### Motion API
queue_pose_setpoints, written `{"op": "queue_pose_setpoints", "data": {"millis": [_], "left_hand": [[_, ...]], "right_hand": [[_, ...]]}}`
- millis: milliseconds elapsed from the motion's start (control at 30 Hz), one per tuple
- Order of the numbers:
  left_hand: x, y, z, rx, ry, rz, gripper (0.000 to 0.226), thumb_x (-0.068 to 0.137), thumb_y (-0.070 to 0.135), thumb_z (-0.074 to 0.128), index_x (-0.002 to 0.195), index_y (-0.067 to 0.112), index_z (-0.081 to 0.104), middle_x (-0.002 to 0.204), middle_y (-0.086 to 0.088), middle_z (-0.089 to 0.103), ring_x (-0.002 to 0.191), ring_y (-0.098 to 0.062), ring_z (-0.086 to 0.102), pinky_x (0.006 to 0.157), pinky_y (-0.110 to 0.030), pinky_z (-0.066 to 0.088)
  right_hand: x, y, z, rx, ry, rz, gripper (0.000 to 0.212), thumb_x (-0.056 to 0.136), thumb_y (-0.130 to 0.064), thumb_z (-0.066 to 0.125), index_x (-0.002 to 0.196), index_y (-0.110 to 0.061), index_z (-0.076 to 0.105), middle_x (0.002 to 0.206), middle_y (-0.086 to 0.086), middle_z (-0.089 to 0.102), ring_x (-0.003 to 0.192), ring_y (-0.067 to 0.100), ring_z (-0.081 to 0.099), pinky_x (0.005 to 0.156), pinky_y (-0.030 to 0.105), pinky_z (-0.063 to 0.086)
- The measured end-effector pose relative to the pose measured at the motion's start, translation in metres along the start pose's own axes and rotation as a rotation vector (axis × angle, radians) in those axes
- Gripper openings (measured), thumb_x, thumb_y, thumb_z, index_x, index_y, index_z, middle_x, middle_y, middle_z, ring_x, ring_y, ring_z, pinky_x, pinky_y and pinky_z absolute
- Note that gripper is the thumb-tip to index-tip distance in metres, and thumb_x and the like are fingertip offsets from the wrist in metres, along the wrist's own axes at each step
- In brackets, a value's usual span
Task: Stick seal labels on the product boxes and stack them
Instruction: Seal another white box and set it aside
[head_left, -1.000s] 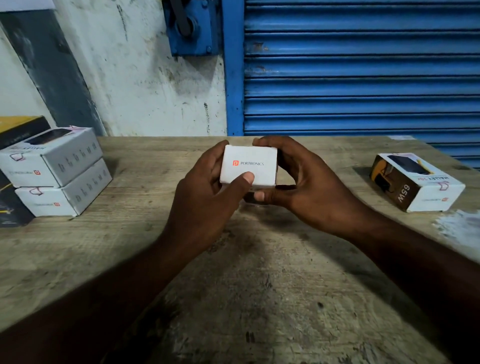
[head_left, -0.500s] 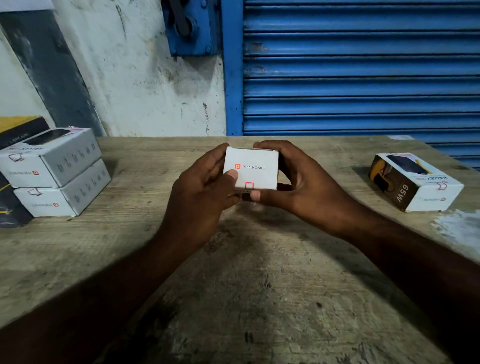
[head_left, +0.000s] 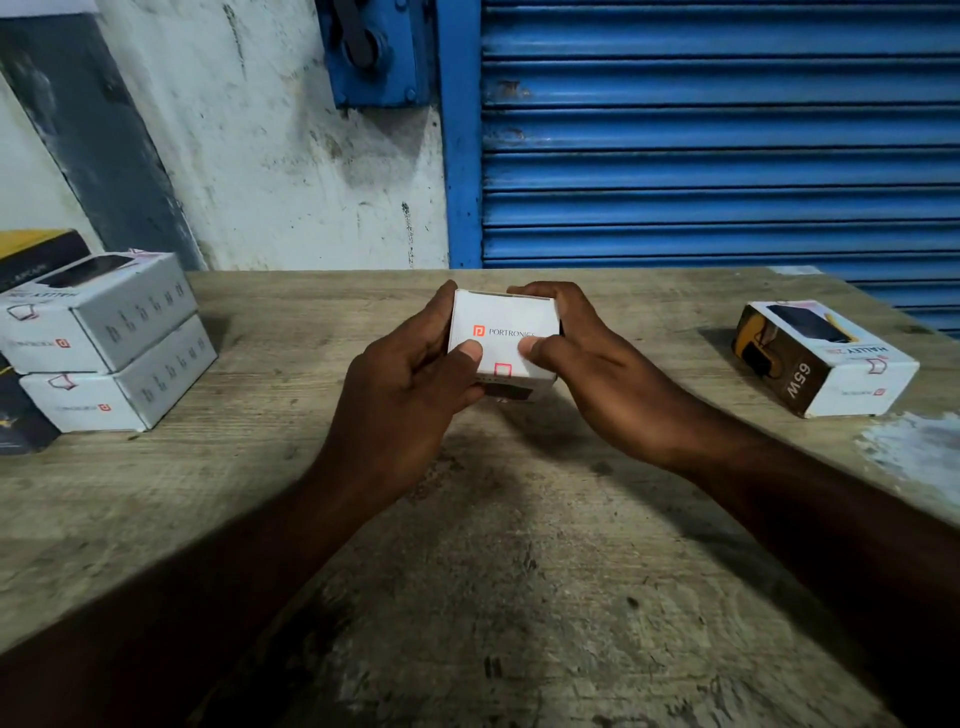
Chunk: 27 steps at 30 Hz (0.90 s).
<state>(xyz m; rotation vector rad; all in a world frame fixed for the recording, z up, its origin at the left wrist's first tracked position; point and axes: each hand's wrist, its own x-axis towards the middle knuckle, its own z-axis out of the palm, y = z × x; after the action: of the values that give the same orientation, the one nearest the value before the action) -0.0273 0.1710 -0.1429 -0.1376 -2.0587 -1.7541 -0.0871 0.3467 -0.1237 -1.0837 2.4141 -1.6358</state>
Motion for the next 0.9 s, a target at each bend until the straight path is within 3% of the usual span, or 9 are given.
{"op": "queue_pose_setpoints", "data": {"millis": [100, 200, 367, 433, 567, 700, 800, 900], "left_hand": [[0.001, 0.000, 0.000, -0.005, -0.001, -0.003, 0.054, 0.100, 0.008, 0.054, 0.152, 0.019, 0.040, 0.132, 0.010, 0.062, 0.115, -0.008, 0.065, 0.088, -0.032, 0.059], [0.001, 0.000, -0.001, -0.018, -0.009, -0.008, 0.053, 0.101, 0.010, 0.052, 0.151, 0.018, 0.041, 0.130, 0.014, 0.062, 0.115, -0.004, 0.064, 0.087, -0.030, 0.059], [0.001, -0.001, -0.001, 0.015, 0.000, -0.003, 0.051, 0.101, 0.009, 0.052, 0.150, 0.019, 0.042, 0.124, 0.012, 0.065, 0.112, -0.004, 0.066, 0.085, -0.029, 0.059], [0.002, -0.001, -0.002, 0.027, 0.004, 0.005, 0.051, 0.101, 0.009, 0.052, 0.150, 0.018, 0.043, 0.123, 0.011, 0.065, 0.111, -0.002, 0.066, 0.084, -0.028, 0.059], [0.002, 0.001, -0.002, 0.070, 0.008, 0.021, 0.050, 0.101, 0.013, 0.056, 0.149, 0.019, 0.043, 0.117, 0.015, 0.066, 0.110, 0.002, 0.065, 0.087, -0.032, 0.060], [0.001, 0.006, -0.003, 0.153, 0.033, 0.069, 0.061, 0.089, 0.037, 0.062, 0.148, 0.027, 0.047, 0.126, 0.012, 0.068, 0.116, -0.003, 0.064, 0.096, -0.043, 0.056], [-0.001, 0.009, -0.002, 0.207, 0.035, 0.111, 0.064, 0.087, 0.045, 0.071, 0.145, 0.029, 0.049, 0.129, 0.012, 0.067, 0.115, -0.003, 0.063, 0.097, -0.033, 0.055], [0.000, 0.008, -0.002, 0.252, 0.025, 0.128, 0.068, 0.087, 0.028, 0.074, 0.149, 0.024, 0.046, 0.132, 0.012, 0.065, 0.118, 0.005, 0.060, 0.097, -0.016, 0.050]], "right_hand": [[-0.001, 0.001, 0.000, 0.035, -0.032, 0.006, 0.034, 0.104, -0.025, 0.050, 0.135, -0.021, 0.038, 0.123, -0.005, 0.054, 0.117, 0.005, 0.052, 0.092, 0.015, 0.047], [0.000, 0.000, 0.001, 0.044, -0.040, 0.004, 0.044, 0.099, -0.018, 0.062, 0.135, -0.020, 0.036, 0.125, 0.002, 0.054, 0.117, 0.009, 0.053, 0.096, 0.028, 0.052], [0.002, -0.001, -0.003, 0.034, -0.070, 0.019, 0.054, 0.087, -0.029, 0.046, 0.139, -0.020, 0.036, 0.129, -0.006, 0.051, 0.120, 0.001, 0.048, 0.090, 0.012, 0.043], [0.001, -0.001, -0.005, 0.064, -0.095, 0.028, 0.052, 0.092, -0.030, 0.050, 0.141, -0.022, 0.035, 0.129, -0.009, 0.052, 0.121, 0.002, 0.049, 0.091, 0.012, 0.044], [-0.002, 0.004, -0.005, -0.120, -0.116, -0.027, 0.072, 0.092, -0.010, 0.072, 0.147, -0.019, 0.027, 0.131, -0.009, 0.054, 0.122, -0.003, 0.052, 0.100, 0.016, 0.046], [-0.002, 0.004, -0.005, -0.145, -0.020, -0.085, 0.065, 0.090, -0.005, 0.073, 0.143, -0.017, 0.038, 0.129, -0.009, 0.059, 0.121, -0.002, 0.056, 0.098, 0.026, 0.053], [-0.002, 0.004, -0.003, -0.136, -0.003, -0.109, 0.063, 0.090, -0.011, 0.075, 0.142, -0.019, 0.041, 0.129, -0.009, 0.061, 0.123, 0.009, 0.057, 0.096, 0.041, 0.055], [-0.004, 0.002, -0.003, -0.134, -0.008, -0.119, 0.061, 0.090, -0.015, 0.075, 0.141, -0.019, 0.042, 0.129, -0.012, 0.060, 0.125, 0.006, 0.055, 0.096, 0.041, 0.055]]}}
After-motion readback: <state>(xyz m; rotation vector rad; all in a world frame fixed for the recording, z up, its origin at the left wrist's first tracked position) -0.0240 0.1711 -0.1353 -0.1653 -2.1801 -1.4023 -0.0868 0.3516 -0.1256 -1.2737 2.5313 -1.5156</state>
